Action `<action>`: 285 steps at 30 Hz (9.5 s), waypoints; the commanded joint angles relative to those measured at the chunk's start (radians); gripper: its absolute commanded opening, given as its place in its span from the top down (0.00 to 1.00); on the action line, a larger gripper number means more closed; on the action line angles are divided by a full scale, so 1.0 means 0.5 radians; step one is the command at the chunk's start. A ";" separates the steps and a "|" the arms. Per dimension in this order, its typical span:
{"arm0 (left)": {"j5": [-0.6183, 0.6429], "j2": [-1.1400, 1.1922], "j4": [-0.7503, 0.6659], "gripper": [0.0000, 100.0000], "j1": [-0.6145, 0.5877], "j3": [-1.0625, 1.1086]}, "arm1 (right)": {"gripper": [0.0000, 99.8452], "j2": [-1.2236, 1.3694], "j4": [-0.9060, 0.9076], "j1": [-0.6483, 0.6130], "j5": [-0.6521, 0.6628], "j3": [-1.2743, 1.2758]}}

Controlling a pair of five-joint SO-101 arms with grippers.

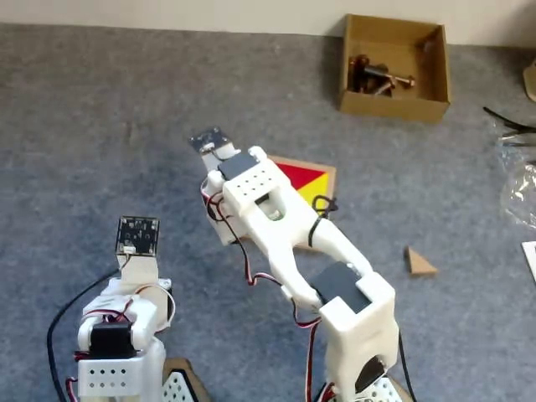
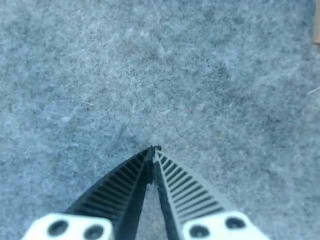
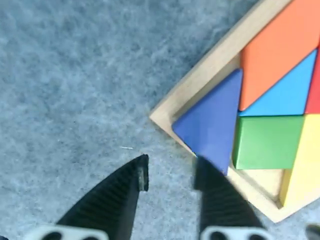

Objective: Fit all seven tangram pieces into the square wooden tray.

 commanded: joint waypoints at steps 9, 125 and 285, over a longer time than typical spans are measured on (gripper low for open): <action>-0.012 -0.011 0.015 0.99 -0.026 0.044 | 0.99 -0.133 0.029 0.081 -0.021 -0.081; -0.012 -0.011 0.015 0.99 -0.026 0.044 | 0.99 -1.232 0.778 1.772 1.145 0.232; -0.012 -0.011 0.015 0.99 -0.026 0.044 | 1.00 -0.941 -0.809 1.889 1.826 1.603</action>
